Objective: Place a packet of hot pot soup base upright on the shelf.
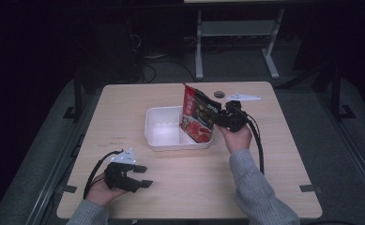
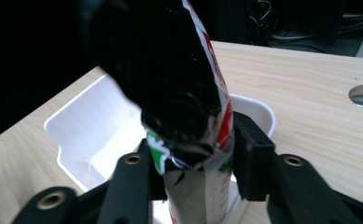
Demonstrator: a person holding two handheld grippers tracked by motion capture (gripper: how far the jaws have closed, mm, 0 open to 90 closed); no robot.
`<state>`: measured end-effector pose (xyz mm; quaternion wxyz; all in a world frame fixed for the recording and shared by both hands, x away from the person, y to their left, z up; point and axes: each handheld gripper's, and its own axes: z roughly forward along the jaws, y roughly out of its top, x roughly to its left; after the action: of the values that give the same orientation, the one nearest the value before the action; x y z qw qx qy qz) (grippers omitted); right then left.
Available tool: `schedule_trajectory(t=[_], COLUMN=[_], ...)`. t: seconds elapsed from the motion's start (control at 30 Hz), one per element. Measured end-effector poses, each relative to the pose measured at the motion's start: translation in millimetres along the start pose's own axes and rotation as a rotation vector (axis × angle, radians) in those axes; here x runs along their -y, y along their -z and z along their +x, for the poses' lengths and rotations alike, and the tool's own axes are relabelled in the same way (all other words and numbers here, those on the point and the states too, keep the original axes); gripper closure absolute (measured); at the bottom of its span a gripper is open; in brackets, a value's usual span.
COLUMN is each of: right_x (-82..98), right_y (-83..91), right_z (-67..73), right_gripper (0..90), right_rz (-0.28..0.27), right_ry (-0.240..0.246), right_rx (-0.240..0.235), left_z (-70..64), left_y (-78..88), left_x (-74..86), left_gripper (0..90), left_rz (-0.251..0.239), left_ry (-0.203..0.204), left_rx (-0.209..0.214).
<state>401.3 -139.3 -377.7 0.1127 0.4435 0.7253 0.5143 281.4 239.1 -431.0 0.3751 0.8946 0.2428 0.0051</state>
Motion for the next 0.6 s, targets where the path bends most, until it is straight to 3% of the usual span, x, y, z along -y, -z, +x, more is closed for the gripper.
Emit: schedule_trajectory(t=[0.2,0.6], right_x=[-0.6,0.9], right_y=[5.3,10.2], right_z=[-2.5,-1.3], right_gripper=[53.7,47.4], right_rz=[0.002,0.033], right_ry=[-0.016,-0.001], right_rx=[-0.015,-0.054], left_z=[-0.2,0.6], left_y=[-0.1,0.5], left_x=[-0.2,0.3], left_gripper=[37.4,36.9], left_rz=[0.004,0.004], left_ry=[-0.003,-0.002], left_rx=[-0.002,-0.007])
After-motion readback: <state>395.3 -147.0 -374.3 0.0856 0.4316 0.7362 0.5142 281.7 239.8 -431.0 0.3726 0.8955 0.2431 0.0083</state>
